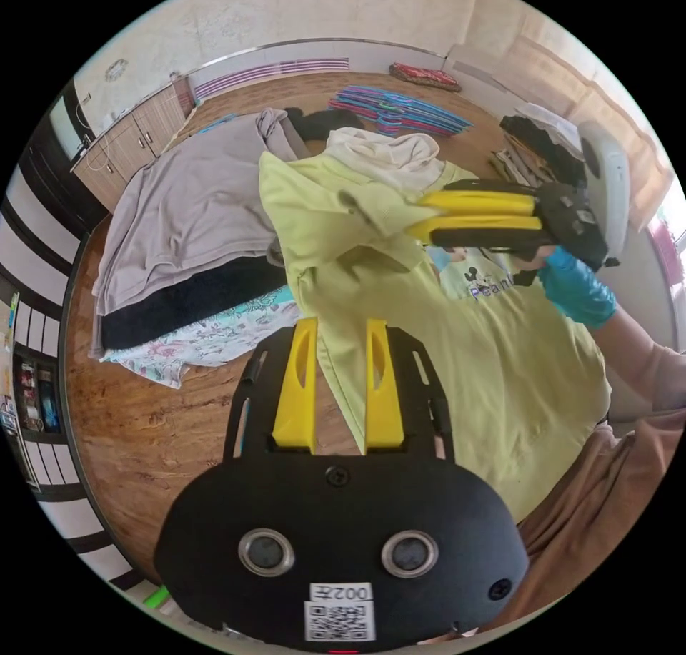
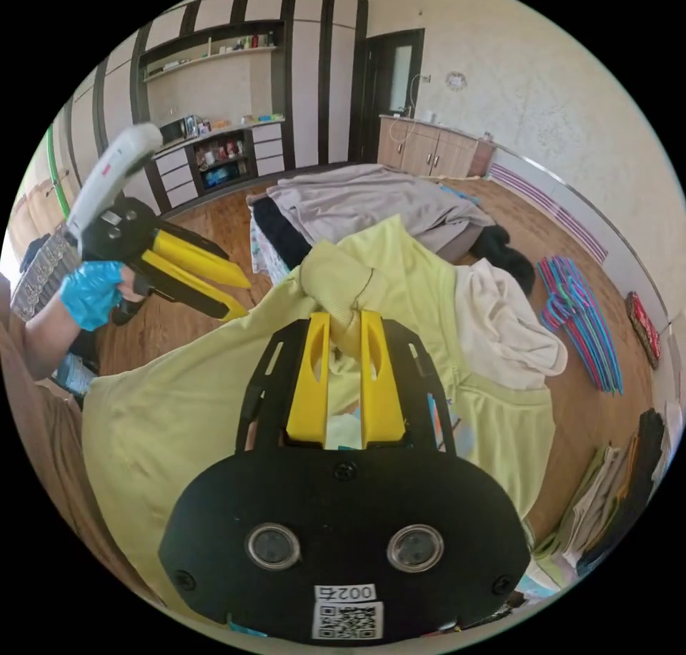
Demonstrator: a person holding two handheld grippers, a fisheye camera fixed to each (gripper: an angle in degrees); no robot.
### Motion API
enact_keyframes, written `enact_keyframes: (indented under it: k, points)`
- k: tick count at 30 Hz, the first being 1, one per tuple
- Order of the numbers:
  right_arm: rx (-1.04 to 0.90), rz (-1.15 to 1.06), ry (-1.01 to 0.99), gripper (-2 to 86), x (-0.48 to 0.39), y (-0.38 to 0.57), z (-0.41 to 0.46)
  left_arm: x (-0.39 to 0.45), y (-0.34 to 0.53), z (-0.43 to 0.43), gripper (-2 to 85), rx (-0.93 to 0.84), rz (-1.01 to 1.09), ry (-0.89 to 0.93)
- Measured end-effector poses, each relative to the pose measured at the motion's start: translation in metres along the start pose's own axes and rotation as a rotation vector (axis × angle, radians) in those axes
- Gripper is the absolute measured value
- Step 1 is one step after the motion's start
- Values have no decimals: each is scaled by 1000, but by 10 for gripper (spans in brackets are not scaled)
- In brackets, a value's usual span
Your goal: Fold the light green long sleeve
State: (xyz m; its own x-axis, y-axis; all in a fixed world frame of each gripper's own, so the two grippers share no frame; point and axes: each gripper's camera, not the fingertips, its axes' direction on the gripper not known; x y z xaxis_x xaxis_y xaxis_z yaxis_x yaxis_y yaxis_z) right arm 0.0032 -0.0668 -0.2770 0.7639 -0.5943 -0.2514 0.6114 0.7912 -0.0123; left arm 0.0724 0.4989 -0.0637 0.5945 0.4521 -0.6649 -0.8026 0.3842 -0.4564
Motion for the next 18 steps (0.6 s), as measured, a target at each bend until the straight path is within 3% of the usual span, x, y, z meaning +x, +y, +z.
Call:
enact_keyframes:
  k: [4, 10, 12, 18]
  points:
    - [55, 34, -60, 73, 13, 27, -47, 21, -7, 4, 70, 15, 20, -3]
    - [117, 178, 4, 73, 22, 78, -102, 49, -20, 16, 87, 12, 34, -49]
    - [137, 124, -18, 73, 18, 96, -119, 60, -23, 19, 89, 13, 45, -51]
    - [-50, 23, 46, 56, 11, 157, -148, 86, -33, 18, 95, 9, 93, 29]
